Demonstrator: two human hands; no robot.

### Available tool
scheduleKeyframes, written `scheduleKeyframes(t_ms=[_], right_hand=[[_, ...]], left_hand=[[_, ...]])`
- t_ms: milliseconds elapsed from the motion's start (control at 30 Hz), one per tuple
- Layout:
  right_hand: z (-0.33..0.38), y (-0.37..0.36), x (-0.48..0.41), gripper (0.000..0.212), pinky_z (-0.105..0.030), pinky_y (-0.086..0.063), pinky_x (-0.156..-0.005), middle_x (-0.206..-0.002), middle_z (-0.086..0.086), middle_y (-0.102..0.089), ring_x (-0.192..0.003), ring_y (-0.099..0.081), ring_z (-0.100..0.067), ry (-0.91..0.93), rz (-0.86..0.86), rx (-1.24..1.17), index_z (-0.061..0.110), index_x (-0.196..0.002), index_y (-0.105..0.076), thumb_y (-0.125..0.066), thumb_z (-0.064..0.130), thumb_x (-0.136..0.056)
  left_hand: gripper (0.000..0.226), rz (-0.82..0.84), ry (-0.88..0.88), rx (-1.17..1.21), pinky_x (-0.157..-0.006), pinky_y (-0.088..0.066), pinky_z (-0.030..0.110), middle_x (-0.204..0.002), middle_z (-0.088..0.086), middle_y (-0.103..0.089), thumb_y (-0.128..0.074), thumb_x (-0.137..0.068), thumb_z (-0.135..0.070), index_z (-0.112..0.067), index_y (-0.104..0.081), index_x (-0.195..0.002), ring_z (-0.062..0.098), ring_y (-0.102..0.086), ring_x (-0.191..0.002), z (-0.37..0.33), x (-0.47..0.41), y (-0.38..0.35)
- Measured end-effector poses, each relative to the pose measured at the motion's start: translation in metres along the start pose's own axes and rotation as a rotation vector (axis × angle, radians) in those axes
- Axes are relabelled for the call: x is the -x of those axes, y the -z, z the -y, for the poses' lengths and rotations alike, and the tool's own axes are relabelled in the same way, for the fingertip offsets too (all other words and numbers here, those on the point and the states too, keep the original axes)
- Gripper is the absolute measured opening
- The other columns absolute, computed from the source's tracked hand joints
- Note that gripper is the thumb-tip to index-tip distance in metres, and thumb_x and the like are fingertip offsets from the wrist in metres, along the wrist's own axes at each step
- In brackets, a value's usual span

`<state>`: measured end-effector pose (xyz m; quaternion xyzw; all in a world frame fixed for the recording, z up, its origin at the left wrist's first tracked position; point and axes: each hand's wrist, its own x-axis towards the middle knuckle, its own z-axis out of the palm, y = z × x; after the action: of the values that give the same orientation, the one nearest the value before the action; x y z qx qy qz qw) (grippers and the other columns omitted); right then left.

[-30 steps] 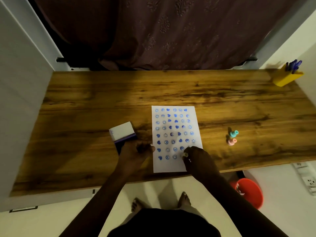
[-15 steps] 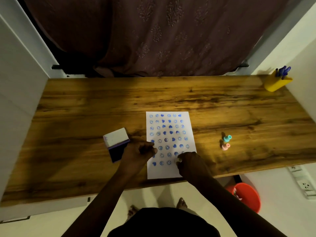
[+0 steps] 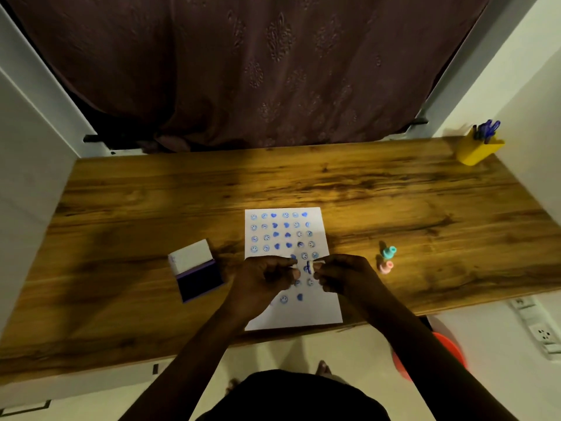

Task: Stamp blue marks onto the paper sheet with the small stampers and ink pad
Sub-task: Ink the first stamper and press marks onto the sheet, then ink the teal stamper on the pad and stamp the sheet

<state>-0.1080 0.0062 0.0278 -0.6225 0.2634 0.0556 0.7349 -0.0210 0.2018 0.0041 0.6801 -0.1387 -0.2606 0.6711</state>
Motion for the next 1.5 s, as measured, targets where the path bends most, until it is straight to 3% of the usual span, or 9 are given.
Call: scheduleKeyframes(t_ms=[367,500,733,867,967,1067,1133,1233,1500], right_hand=[[0.002,0.032,-0.006,0.020,-0.029,-0.059,-0.077,-0.097,-0.015,-0.078,-0.085,-0.075,-0.023,0.063,0.090,0.029,0.010,-0.104,-0.079,-0.079,0.018,-0.085],[0.008,0.046,-0.009,0.017,-0.026,-0.060,-0.073,-0.094,-0.013,-0.079,-0.086,-0.077,-0.025,0.066,0.107,0.110,0.007,-0.103,-0.079,-0.078,0.011,-0.087],[0.016,0.073,-0.009,0.023,-0.018,-0.053,-0.060,-0.077,-0.003,-0.078,-0.069,-0.072,-0.010,-0.018,0.159,0.172,0.015,-0.090,-0.081,-0.079,0.037,-0.084],[0.028,0.096,-0.016,0.023,-0.016,-0.052,-0.059,-0.079,0.000,-0.078,-0.070,-0.071,-0.007,0.071,0.161,0.362,0.022,-0.092,-0.081,-0.079,0.043,-0.084],[0.045,0.123,-0.044,0.022,-0.025,-0.057,-0.061,-0.082,0.005,-0.078,-0.077,-0.074,-0.014,0.194,-0.014,0.680,0.024,-0.091,-0.079,-0.082,0.042,-0.080],[0.059,0.152,-0.082,0.021,-0.011,-0.047,-0.059,-0.085,0.002,-0.076,-0.085,-0.072,-0.014,0.299,-0.213,0.926,0.014,-0.091,-0.079,-0.083,0.032,-0.081],[0.065,0.162,-0.105,0.023,-0.021,-0.049,-0.059,-0.086,-0.007,-0.078,-0.083,-0.073,-0.019,0.326,-0.274,1.035,0.008,-0.087,-0.077,-0.079,0.030,-0.083],[0.066,0.168,-0.136,0.024,-0.035,-0.053,-0.072,-0.095,-0.018,-0.076,-0.092,-0.071,-0.035,0.332,-0.288,1.182,0.004,-0.094,-0.072,-0.070,0.027,-0.088],[0.062,0.170,-0.174,0.033,-0.037,-0.055,-0.080,-0.112,-0.021,-0.070,-0.100,-0.068,-0.039,0.300,-0.213,1.249,0.006,-0.117,-0.066,-0.064,0.023,-0.089]], left_hand=[[0.039,0.045,-0.114,-0.166,-0.080,-0.064,0.027,-0.105,-0.021,-0.079,-0.082,-0.083,-0.020,-0.053,-0.075,-0.102,0.009,-0.076,-0.097,-0.008,-0.014,-0.034],[0.045,0.027,-0.102,-0.184,-0.087,-0.064,0.040,-0.103,-0.022,-0.078,-0.082,-0.082,-0.012,-0.054,-0.075,-0.098,0.013,-0.076,-0.100,-0.008,-0.020,-0.045],[0.030,0.036,-0.110,-0.226,-0.085,-0.062,0.027,-0.098,-0.015,-0.081,-0.085,-0.080,-0.021,-0.047,-0.080,-0.093,0.006,-0.075,-0.097,-0.007,-0.022,-0.072],[0.032,0.018,-0.082,-0.226,-0.083,-0.059,0.018,-0.095,-0.017,-0.081,-0.087,-0.078,-0.025,-0.049,-0.077,-0.096,0.002,-0.076,-0.094,-0.004,-0.029,-0.093],[0.032,-0.044,-0.005,-0.232,-0.081,-0.059,0.020,-0.092,-0.015,-0.080,-0.088,-0.076,-0.029,-0.046,-0.072,-0.098,0.001,-0.076,-0.090,0.001,-0.037,-0.106],[0.030,-0.067,0.000,-0.277,-0.079,-0.060,0.022,-0.092,-0.023,-0.078,-0.086,-0.079,-0.028,-0.047,-0.070,-0.095,0.001,-0.075,-0.089,0.007,-0.040,-0.112],[0.029,-0.071,0.000,-0.285,-0.082,-0.062,0.028,-0.092,-0.023,-0.078,-0.085,-0.081,-0.024,-0.046,-0.070,-0.094,0.004,-0.076,-0.088,0.009,-0.039,-0.115],[0.028,-0.102,-0.010,-0.312,-0.084,-0.061,0.027,-0.090,-0.022,-0.078,-0.083,-0.083,-0.022,-0.045,-0.071,-0.091,0.005,-0.076,-0.087,0.011,-0.037,-0.117],[0.028,-0.206,-0.011,-0.397,-0.070,-0.049,0.000,-0.085,-0.041,-0.070,-0.082,-0.084,-0.025,-0.049,-0.068,-0.089,-0.013,-0.069,-0.089,0.009,-0.029,-0.117]])
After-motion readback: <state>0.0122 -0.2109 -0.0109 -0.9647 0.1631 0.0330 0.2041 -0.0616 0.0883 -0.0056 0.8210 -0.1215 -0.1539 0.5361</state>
